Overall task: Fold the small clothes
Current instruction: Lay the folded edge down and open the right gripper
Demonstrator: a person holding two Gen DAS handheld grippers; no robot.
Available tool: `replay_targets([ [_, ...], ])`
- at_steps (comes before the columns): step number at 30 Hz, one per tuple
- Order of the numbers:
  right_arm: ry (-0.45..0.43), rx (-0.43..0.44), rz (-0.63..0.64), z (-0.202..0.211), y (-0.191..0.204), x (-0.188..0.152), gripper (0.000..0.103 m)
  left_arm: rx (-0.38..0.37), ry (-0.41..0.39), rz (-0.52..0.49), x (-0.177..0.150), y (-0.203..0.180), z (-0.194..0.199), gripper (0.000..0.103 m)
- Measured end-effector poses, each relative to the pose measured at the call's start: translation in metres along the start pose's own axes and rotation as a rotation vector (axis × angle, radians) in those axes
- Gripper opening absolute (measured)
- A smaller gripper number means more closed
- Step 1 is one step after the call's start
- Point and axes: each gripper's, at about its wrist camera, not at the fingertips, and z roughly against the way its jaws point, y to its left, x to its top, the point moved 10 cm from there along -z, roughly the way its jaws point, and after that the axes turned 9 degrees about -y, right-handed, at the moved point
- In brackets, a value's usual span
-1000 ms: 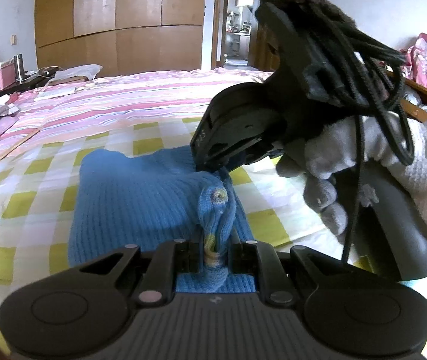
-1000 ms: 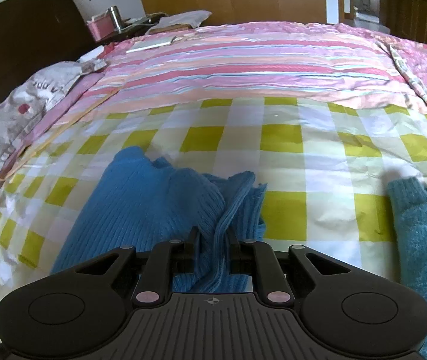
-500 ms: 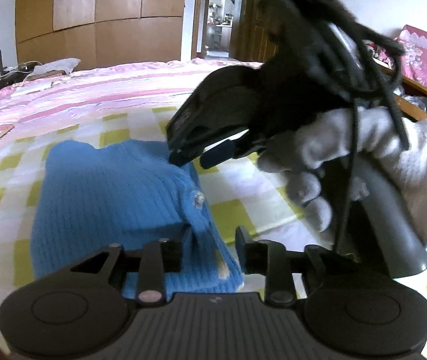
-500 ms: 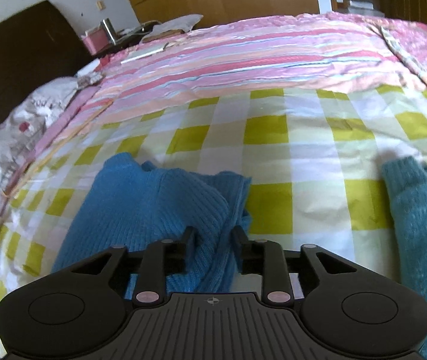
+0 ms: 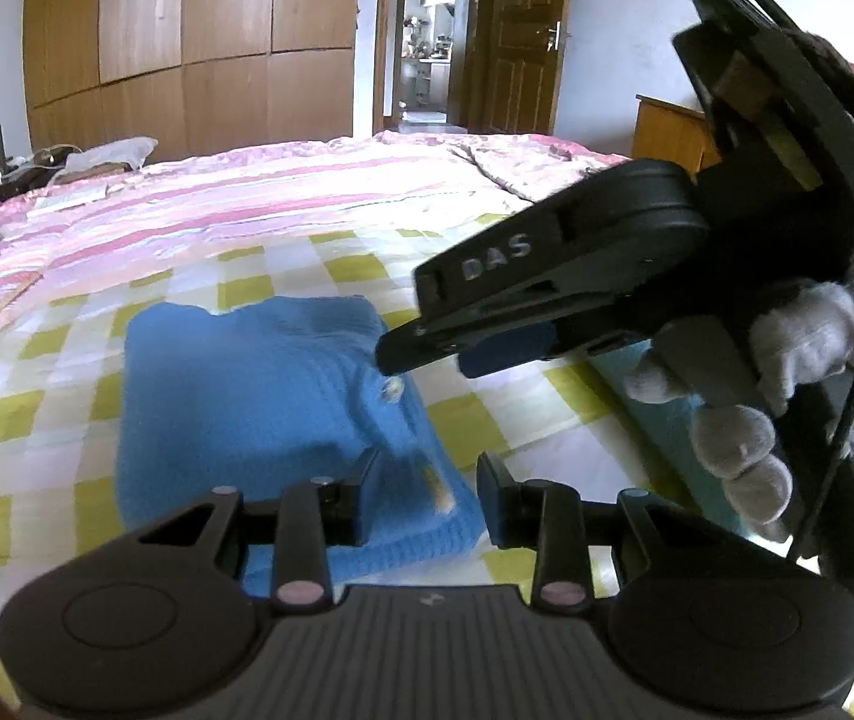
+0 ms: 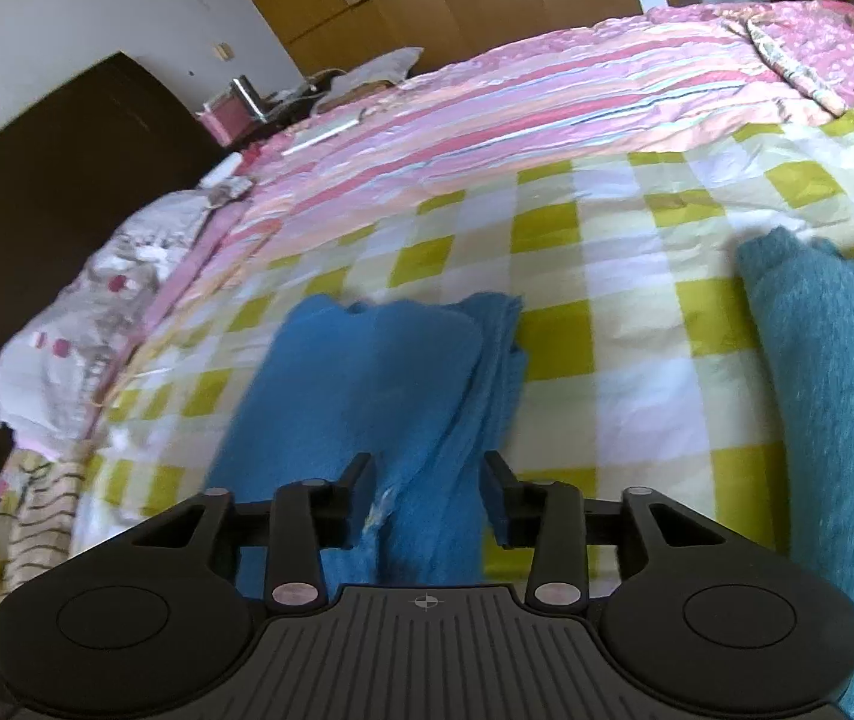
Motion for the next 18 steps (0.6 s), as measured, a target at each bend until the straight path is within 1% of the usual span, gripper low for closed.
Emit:
replay_targets([
  [4, 0.014, 0.012, -0.009, 0.004, 0.002, -0.009, 0.047, 0.017, -0.003, 0.007, -0.001, 0.010, 0.009, 0.039],
  [8, 0.040, 0.033, -0.017, 0.001, 0.010, -0.021, 0.047, 0.047, -0.008, -0.011, -0.002, 0.024, 0.016, 0.039],
  [11, 0.049, 0.044, -0.011, 0.000, 0.014, -0.027, 0.053, 0.067, -0.008, -0.021, -0.006, 0.037, 0.024, 0.039],
  [14, 0.066, 0.040, -0.014, -0.004, 0.012, -0.034, 0.054, 0.091, -0.007, -0.011, -0.010, 0.052, 0.031, 0.039],
  [18, 0.078, 0.060, -0.067, -0.005, 0.008, -0.041, 0.054, 0.124, -0.006, 0.018, -0.013, 0.070, 0.032, 0.040],
])
